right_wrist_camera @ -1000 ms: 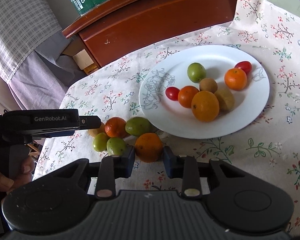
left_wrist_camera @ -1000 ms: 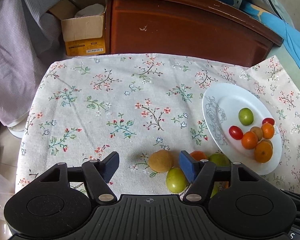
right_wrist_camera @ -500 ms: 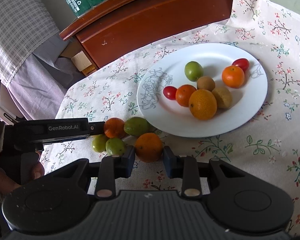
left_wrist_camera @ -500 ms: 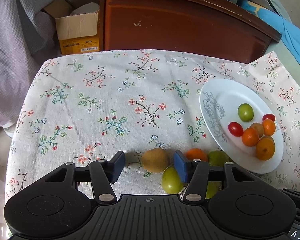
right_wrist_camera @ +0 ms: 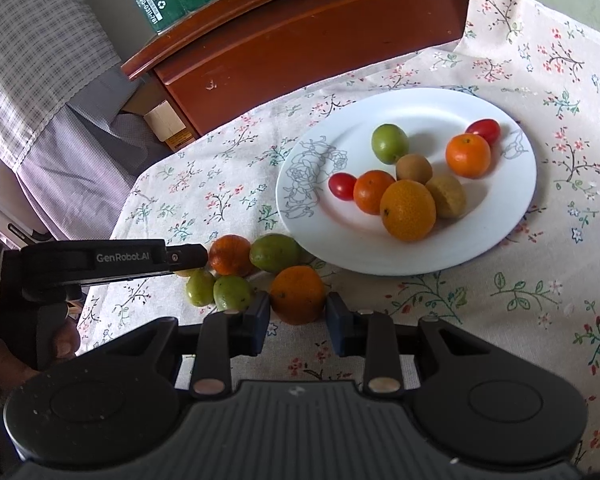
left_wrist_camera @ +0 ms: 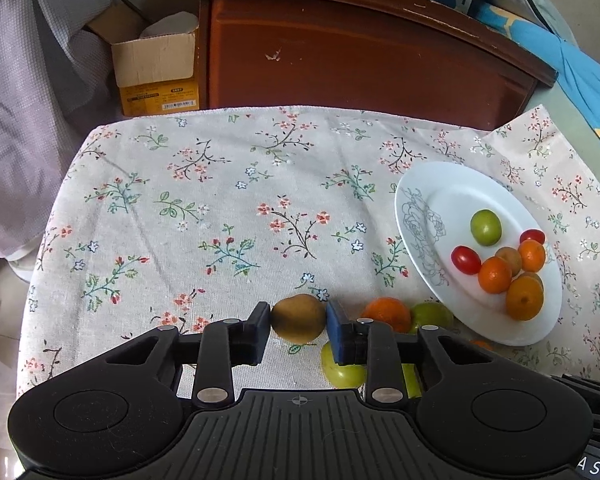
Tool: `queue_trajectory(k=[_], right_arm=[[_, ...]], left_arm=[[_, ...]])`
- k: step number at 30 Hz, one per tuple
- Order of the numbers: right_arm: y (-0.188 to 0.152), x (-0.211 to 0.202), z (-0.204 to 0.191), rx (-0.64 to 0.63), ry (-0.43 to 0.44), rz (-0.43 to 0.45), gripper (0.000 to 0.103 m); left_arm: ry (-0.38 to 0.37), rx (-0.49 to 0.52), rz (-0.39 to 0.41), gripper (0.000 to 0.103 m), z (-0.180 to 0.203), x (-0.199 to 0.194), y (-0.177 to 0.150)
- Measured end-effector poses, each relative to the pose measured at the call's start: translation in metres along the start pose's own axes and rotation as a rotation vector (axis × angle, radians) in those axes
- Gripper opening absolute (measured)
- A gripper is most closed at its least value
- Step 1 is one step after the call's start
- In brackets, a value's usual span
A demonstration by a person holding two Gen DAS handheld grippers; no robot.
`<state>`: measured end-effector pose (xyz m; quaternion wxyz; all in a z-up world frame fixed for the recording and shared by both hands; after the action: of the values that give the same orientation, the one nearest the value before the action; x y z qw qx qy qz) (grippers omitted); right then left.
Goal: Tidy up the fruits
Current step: 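Grasp a brown kiwi with the left tool while the right tool grasps an orange, then carry the kiwi onto the plate and open the left tool while the right tool carries the orange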
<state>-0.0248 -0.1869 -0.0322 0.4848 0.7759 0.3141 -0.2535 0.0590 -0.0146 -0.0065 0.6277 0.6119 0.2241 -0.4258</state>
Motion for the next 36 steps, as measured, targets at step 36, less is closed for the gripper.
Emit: queue_trajectory(k=[36], right_arm=[[0.048, -0.054, 0.007, 0.047, 0.050, 0.182, 0.031]], left_arm=[[-0.137, 0.127, 0.194, 0.028, 0.041, -0.040, 0.025]])
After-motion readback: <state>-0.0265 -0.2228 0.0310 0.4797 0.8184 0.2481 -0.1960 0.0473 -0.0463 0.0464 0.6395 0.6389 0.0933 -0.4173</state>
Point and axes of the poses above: each gripper's, at about its wrist camera, not at the fingertips, and x roughly the way its jaws point, z to its right, y to its top, the point moved 3 cm from there along x, roughly the way its jaws point, and after that the axes turned 2 degrees about -z, right-handed, at the moved point
